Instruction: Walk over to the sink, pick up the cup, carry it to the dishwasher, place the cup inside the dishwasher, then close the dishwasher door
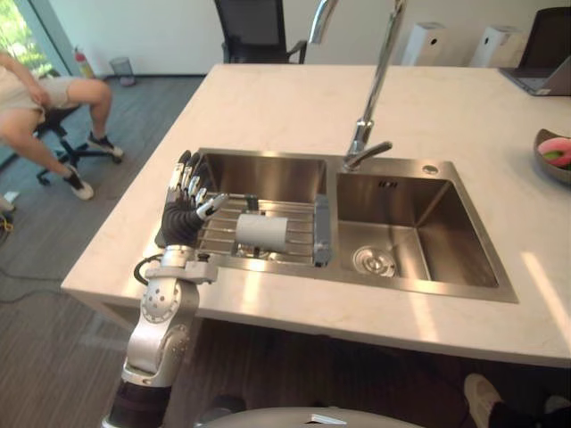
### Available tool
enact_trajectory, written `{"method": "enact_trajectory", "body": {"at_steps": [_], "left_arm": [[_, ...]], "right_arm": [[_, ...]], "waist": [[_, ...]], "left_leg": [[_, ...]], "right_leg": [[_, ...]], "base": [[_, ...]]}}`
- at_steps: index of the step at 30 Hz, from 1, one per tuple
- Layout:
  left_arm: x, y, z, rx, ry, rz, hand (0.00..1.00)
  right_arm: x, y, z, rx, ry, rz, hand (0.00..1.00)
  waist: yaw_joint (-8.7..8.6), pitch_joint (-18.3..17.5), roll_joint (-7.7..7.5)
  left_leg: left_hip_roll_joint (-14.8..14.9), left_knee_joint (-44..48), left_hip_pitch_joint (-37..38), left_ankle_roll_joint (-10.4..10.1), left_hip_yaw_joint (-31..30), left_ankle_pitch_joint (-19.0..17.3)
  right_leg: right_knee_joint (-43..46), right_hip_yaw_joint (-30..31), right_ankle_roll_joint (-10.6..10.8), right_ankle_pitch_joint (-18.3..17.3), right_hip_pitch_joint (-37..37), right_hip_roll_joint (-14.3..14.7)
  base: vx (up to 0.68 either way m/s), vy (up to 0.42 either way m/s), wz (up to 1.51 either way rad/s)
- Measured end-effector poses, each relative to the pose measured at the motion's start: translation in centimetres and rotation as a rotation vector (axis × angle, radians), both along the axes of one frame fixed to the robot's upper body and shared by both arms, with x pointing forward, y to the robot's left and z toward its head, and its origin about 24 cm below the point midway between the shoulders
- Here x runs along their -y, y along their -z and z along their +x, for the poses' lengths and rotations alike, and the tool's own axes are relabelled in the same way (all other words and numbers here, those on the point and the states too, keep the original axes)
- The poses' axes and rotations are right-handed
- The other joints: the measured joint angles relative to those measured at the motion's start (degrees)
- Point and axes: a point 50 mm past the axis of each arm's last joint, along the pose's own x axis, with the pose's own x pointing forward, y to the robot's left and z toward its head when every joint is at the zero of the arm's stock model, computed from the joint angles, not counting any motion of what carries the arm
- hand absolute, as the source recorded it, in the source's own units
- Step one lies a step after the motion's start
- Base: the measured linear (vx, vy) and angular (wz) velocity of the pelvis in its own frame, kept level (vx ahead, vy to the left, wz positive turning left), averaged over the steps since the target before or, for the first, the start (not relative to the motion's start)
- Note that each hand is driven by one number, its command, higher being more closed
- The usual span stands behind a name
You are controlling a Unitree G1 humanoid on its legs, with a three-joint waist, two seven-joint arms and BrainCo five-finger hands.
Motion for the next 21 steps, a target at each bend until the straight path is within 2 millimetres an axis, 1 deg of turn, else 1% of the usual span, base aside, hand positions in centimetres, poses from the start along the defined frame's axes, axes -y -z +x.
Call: {"method": "enact_trajectory", "body": {"at_steps": [1,2,3,4,5,6,7,8,9,10,12,14,16,18,19,21], "left_arm": [[0.0,-0.2,-0.3,0.020,-0.003,0.010,0.00],[0.0,-0.4,-0.4,0.033,-0.003,0.011,0.00],[0.1,-1.0,-0.6,0.058,0.002,0.005,0.00],[0.0,-1.3,-0.7,0.077,-0.004,-0.002,0.00],[0.0,-1.5,-0.7,0.084,-0.007,-0.002,0.00],[-0.1,-1.8,-0.8,0.100,-0.018,-0.006,0.00],[-0.1,-2.0,-0.8,0.107,-0.018,-0.006,0.00],[-0.1,-2.1,-0.8,0.114,-0.020,-0.007,0.00],[-0.1,-2.1,-0.8,0.112,-0.019,-0.009,0.00],[-0.2,-2.1,-0.8,0.111,-0.019,-0.010,0.00],[-0.2,-2.0,-0.7,0.097,-0.014,-0.023,0.00],[-0.4,-2.0,-0.7,0.094,-0.023,-0.022,0.00],[-0.6,-1.9,-0.6,0.085,-0.036,-0.017,0.00],[-0.6,-1.1,-0.2,0.038,-0.052,0.012,0.00],[-0.6,-0.4,0.1,0.005,-0.062,0.059,0.00],[-0.3,0.2,0.4,-0.026,-0.059,0.113,0.00]], "right_arm": [[0.3,-0.1,0.0,0.001,-0.013,-0.011,0.00],[0.4,-0.1,-0.1,-0.002,-0.016,-0.016,0.00],[0.9,-0.2,-0.5,-0.017,-0.022,-0.031,0.00],[1.1,-0.3,-1.0,-0.042,-0.034,-0.047,0.00],[1.0,-0.3,-1.3,-0.050,-0.045,-0.045,0.00],[0.7,-0.3,-1.7,-0.062,-0.059,-0.043,0.00],[0.5,-0.3,-1.9,-0.068,-0.065,-0.039,0.00],[0.0,-0.3,-2.4,-0.078,-0.065,-0.029,0.00],[-0.1,-0.3,-2.5,-0.071,-0.051,-0.028,0.00],[-0.1,-0.4,-2.5,-0.068,-0.049,-0.030,0.00],[0.0,-0.4,-2.7,-0.081,-0.057,-0.048,0.00],[0.1,-0.4,-2.8,-0.092,-0.067,-0.061,0.00],[0.2,-0.5,-2.8,-0.098,-0.092,-0.068,0.00],[0.4,-0.5,-2.9,-0.098,-0.094,-0.077,0.00],[0.4,-0.5,-3.0,-0.097,-0.099,-0.083,0.00],[0.4,-0.5,-3.1,-0.098,-0.099,-0.084,0.00]], "waist": [[-0.22,-0.10,0.64],[-0.37,-0.31,1.13],[-0.84,-0.76,2.62],[-1.10,-1.27,3.64],[-1.06,-1.60,3.70],[-1.22,-1.77,3.21],[-1.32,-1.78,3.07],[-1.41,-2.06,2.48],[-1.57,-2.13,2.56],[-1.68,-2.27,2.32],[-1.85,-2.56,2.74],[-1.82,-3.21,2.65],[-1.96,-3.95,2.71],[-2.02,-4.79,3.14],[-2.10,-5.34,3.25],[-2.14,-5.74,3.21]], "left_leg": [[1.34,-7.46,0.77,-0.56,0.72,2.43],[2.11,-10.84,0.89,-0.81,1.07,4.63],[3.83,-16.04,0.98,-1.13,1.83,8.61],[4.54,-17.94,1.21,-2.01,2.74,9.06],[4.33,-18.81,1.13,-2.01,3.47,8.78],[3.24,-20.33,1.29,-1.50,3.60,9.16],[2.82,-21.04,1.33,-1.31,3.59,9.53],[1.84,-22.96,1.55,-1.06,3.58,10.42],[1.20,-24.24,1.68,-0.95,3.73,10.96],[1.01,-24.73,1.79,-1.06,3.98,11.27],[0.50,-26.46,2.88,-0.92,5.09,12.37],[0.49,-27.21,3.67,-0.77,5.34,13.01],[0.78,-27.69,4.03,-1.16,5.55,13.11],[1.25,-27.95,4.51,-1.87,6.42,13.25],[1.32,-27.96,4.54,-2.48,6.73,13.62],[1.33,-27.96,4.66,-3.31,7.18,14.18]], "right_leg": [[-0.03,0.90,0.67,-0.18,-0.17,0.08],[-0.08,1.09,0.91,-0.06,-0.44,0.30],[-0.24,1.18,1.48,0.23,-0.93,1.19],[-0.10,1.24,2.27,0.46,-1.24,1.43],[-0.27,0.96,2.42,0.56,-1.30,1.00],[-0.22,0.69,3.21,1.00,-1.43,-0.12],[-0.07,0.54,3.55,1.17,-1.74,-0.59],[1.01,0.35,4.36,0.86,-2.78,-1.53],[2.13,0.03,4.81,0.20,-3.63,-2.41],[2.76,-0.16,5.02,-0.20,-3.95,-2.72],[5.11,-0.65,5.50,-2.00,-4.94,-3.79],[6.11,-0.75,5.41,-3.22,-5.42,-3.94],[6.83,-0.92,5.16,-4.30,-5.71,-3.84],[6.68,-0.85,4.87,-5.01,-5.50,-3.45],[6.27,-0.78,4.76,-5.12,-5.42,-3.37],[5.59,-0.71,4.64,-5.02,-5.12,-3.37]], "base": [[-0.03,0.091,-0.35],[0.01,0.156,-0.29],[0.03,0.186,-0.20],[0.04,0.179,-0.20],[0.05,0.153,-0.15],[0.04,0.106,-0.05],[0.05,0.114,0.08],[0.05,0.088,0.16],[0.05,0.072,0.18],[0.06,0.055,0.18],[0.10,0.033,0.14],[0.11,-0.014,0.04],[0.10,-0.058,0.00],[0.11,-0.083,-0.06],[0.09,-0.070,-0.08],[0.07,-0.058,-0.10]]}}
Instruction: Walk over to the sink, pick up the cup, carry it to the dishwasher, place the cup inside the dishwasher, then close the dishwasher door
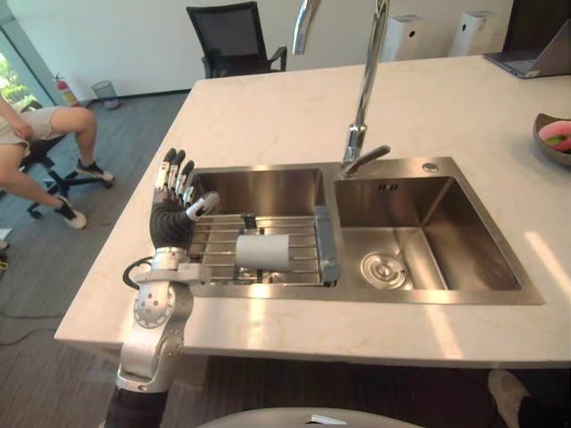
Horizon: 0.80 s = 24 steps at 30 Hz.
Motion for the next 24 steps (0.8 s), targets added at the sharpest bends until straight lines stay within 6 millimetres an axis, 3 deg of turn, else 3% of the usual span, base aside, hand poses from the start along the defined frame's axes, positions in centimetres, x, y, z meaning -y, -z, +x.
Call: {"method": "enact_trajectory", "body": {"at_steps": [1,6,10,13,18,22,24], "left_arm": [[0.7,0.8,0.7,-0.040,0.036,0.138,0.00],[1.4,0.5,1.9,-0.020,0.075,0.313,0.00],[1.3,-0.4,2.5,0.020,0.038,0.400,0.00],[0.6,-0.3,3.1,0.028,-0.035,0.503,0.00],[-0.7,0.9,3.5,0.041,-0.138,0.716,0.00],[-1.0,2.1,4.1,0.048,-0.122,0.877,0.00],[-0.7,4.3,4.3,0.008,-0.048,1.010,0.00]], "right_arm": [[0.0,0.0,-0.1,-0.003,0.001,0.002,0.00],[0.0,0.2,0.5,0.006,-0.008,0.017,0.00],[0.0,0.3,0.4,0.001,0.015,0.025,0.00],[0.2,0.3,0.6,0.017,0.047,0.029,0.00],[-0.2,0.3,0.7,0.043,0.093,0.049,0.00],[-0.2,0.3,0.7,0.054,0.130,0.053,0.00],[-0.2,0.3,0.7,0.057,0.137,0.062,0.00]], "waist": [[-0.26,-0.04,0.06],[-1.31,-0.57,-0.08],[-1.53,-0.24,-0.49],[-1.99,-0.09,0.07],[-3.60,0.12,-0.50],[-4.40,0.13,-0.36],[-4.95,0.12,-0.42]], "left_leg": [[0.60,-0.04,0.97,-0.56,0.77,0.34],[1.93,-1.33,1.34,-1.47,0.88,1.13],[2.69,-2.04,1.75,-1.30,0.58,1.51],[3.28,-2.09,1.82,-0.39,0.52,0.23],[3.36,-2.14,1.78,-0.27,0.79,-0.75],[3.44,-3.23,1.76,-0.34,0.51,-0.72],[3.68,-3.24,1.88,-0.33,0.48,-0.36]], "right_leg": [[-3.75,-0.05,-0.30,1.93,2.70,1.05],[-12.81,0.17,-1.38,6.92,6.64,3.95],[-13.17,0.25,-1.94,7.25,6.55,5.22],[-13.18,0.98,-1.79,7.22,6.33,5.98],[-13.18,1.49,-2.15,7.84,5.47,5.97],[-13.17,1.68,-1.92,8.26,4.60,6.22],[-13.16,1.80,-2.33,8.50,4.60,6.67]], "base": [[0.06,-0.073,-0.11],[0.02,-0.076,-0.09],[-0.06,-0.031,0.00],[-0.08,-0.002,-0.08],[-0.06,0.009,-0.15],[0.03,-0.004,-0.09],[0.09,-0.010,-0.07]]}}
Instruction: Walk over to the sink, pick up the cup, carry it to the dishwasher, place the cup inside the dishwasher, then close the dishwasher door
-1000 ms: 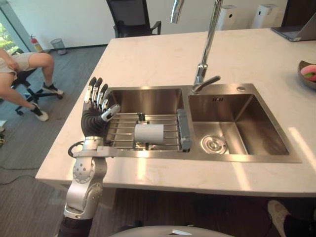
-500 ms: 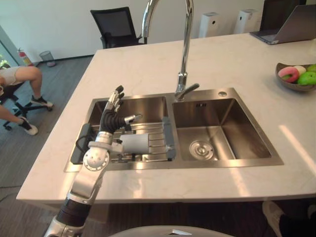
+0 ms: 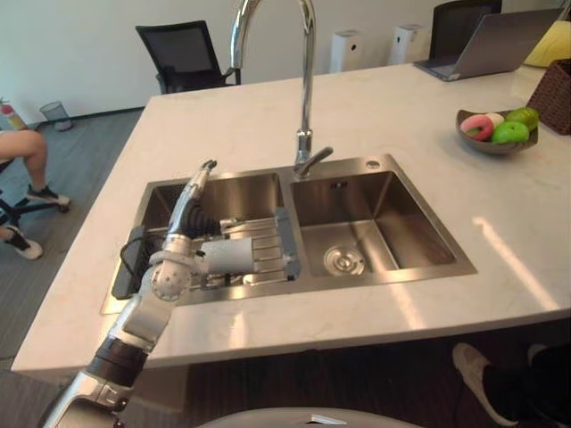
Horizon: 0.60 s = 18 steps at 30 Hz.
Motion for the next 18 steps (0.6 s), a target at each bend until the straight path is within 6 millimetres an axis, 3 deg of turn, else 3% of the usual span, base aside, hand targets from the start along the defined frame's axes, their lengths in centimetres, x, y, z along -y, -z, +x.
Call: {"method": "enact_trajectory", "body": {"at_steps": [4,7,12,18], "left_arm": [[0.8,2.7,0.1,-0.098,0.020,0.086,0.00],[0.7,3.4,0.3,-0.103,0.009,0.174,0.00],[0.1,5.2,0.1,-0.120,0.012,0.348,0.00],[0.9,5.3,0.4,-0.107,0.087,0.413,0.00]], "right_arm": [[-0.5,0.1,0.7,0.050,0.008,0.064,0.00],[-1.3,0.2,1.4,0.082,0.091,0.130,0.00],[-1.6,0.2,1.4,0.077,0.139,0.158,0.00],[-1.8,0.2,1.3,0.054,0.143,0.169,0.00]], "waist": [[-0.48,0.53,-0.67],[-0.89,1.17,-1.92],[-1.10,1.26,-2.13],[-1.09,1.40,-2.79]], "left_leg": [[0.02,-0.07,0.04,-0.31,0.07,0.23],[-0.32,-0.08,0.04,-0.17,-0.41,0.22],[-1.45,-0.72,0.04,0.70,-1.32,0.57],[-1.67,-0.86,0.04,0.87,-1.53,0.74]], "right_leg": [[0.02,-0.53,0.00,-0.04,-0.14,0.13],[0.01,-1.96,0.02,-0.02,0.12,-0.16],[-0.01,-3.15,0.44,0.24,0.28,-0.94],[-0.02,-3.49,0.72,0.50,0.36,-1.69]], "base": [[0.08,-0.001,-0.04],[0.01,0.017,0.08],[-0.01,0.031,0.10],[-0.02,0.021,0.03]]}}
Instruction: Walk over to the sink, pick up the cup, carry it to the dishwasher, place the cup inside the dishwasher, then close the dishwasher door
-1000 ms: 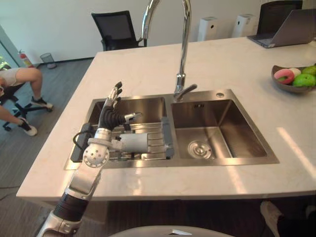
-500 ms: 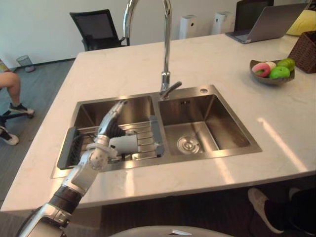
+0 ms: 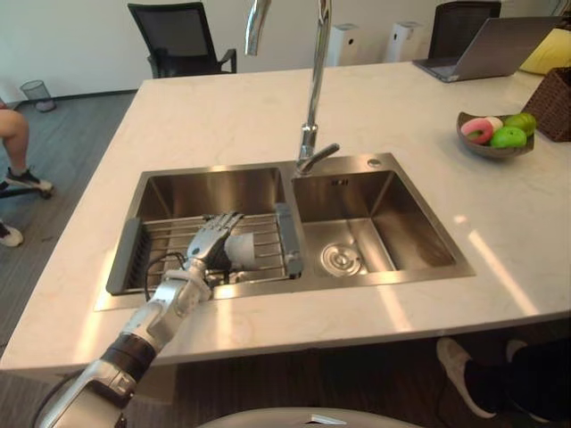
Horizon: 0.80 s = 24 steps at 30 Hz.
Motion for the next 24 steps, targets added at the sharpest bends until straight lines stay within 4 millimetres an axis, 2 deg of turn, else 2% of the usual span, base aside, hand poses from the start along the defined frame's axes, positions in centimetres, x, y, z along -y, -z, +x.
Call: {"method": "enact_trajectory", "body": {"at_steps": [8,16,24], "left_arm": [[1.5,-0.1,0.3,-0.067,0.111,0.054,0.00],[0.9,0.0,0.7,-0.086,0.055,0.096,0.00],[-0.3,0.6,1.5,-0.120,-0.044,0.251,0.00]], "right_arm": [[0.1,0.0,0.3,0.000,-0.011,-0.003,0.00],[0.2,0.0,0.6,0.004,-0.051,-0.004,0.00],[0.2,0.0,0.8,0.007,-0.076,-0.006,0.00]], "waist": [[-0.59,-0.02,0.04],[-1.51,-0.02,0.03],[-1.95,0.11,-0.18]], "left_leg": [[-0.16,-0.92,0.11,0.03,-0.21,0.75],[-0.55,-0.96,0.07,0.14,-1.26,0.83],[-0.50,-0.96,0.04,0.02,-1.51,0.83]], "right_leg": [[0.00,-0.20,0.02,0.00,-0.22,-0.01],[0.00,-1.20,0.30,-0.20,0.18,-0.26],[0.00,-1.48,0.38,-0.26,0.29,-0.29]], "base": [[0.00,0.000,0.00],[0.01,0.009,0.06],[0.00,0.003,0.02]]}}
